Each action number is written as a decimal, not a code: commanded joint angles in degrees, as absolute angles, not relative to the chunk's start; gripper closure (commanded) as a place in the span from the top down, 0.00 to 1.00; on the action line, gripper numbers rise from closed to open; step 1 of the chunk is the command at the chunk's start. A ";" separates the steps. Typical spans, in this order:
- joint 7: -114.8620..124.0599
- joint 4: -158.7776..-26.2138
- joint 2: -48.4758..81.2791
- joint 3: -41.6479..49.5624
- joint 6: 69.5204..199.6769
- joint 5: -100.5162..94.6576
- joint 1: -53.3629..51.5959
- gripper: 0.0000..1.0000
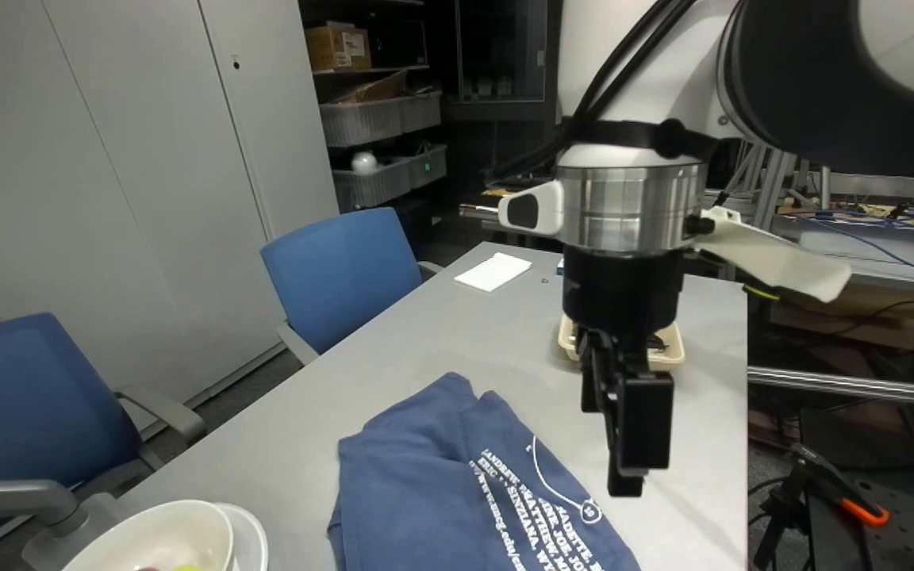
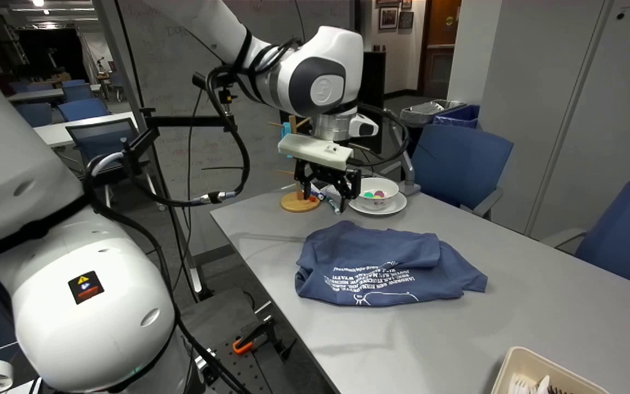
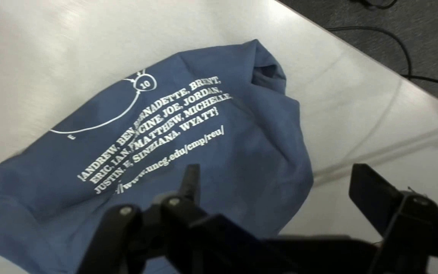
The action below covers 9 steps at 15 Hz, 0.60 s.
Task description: Fold the blue t-shirt once
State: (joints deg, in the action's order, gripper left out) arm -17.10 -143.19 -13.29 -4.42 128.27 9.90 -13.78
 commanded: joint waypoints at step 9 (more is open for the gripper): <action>-18.44 -143.70 -9.58 -7.35 129.36 11.47 -14.65 0.98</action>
